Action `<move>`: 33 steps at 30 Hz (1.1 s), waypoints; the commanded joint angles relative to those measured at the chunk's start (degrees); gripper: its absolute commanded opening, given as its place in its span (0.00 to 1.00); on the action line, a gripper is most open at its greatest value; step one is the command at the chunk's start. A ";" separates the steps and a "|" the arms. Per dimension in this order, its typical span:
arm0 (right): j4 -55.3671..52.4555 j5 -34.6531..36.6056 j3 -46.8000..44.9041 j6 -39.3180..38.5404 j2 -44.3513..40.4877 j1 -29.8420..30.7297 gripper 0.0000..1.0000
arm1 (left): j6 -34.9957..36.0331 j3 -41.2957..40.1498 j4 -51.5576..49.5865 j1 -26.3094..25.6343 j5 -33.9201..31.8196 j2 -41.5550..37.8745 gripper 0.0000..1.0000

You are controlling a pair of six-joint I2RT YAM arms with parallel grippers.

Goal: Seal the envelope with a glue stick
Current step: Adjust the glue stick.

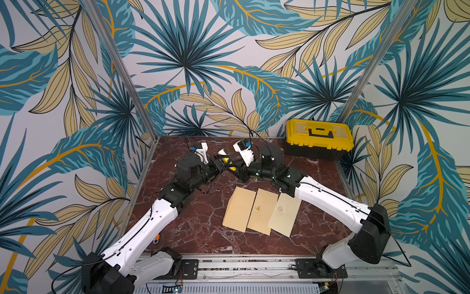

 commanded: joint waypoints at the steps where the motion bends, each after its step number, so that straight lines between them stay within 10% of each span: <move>1: 1.96 1.61 -1.89 -2.28 -3.10 0.59 0.00 | 0.12 0.61 1.33 0.03 -1.15 -0.87 0.32; 6: 10.78 5.45 -4.99 -3.14 -4.94 0.70 0.01 | -3.10 -0.34 7.95 0.22 -0.92 -1.33 0.13; 13: 25.58 8.93 -5.88 -3.21 -3.21 1.14 0.36 | -7.49 2.43 14.82 0.31 0.17 0.03 0.08; 33: 47.63 10.86 -6.09 -1.72 4.39 2.35 0.26 | -17.71 1.13 22.56 0.74 0.17 1.11 0.04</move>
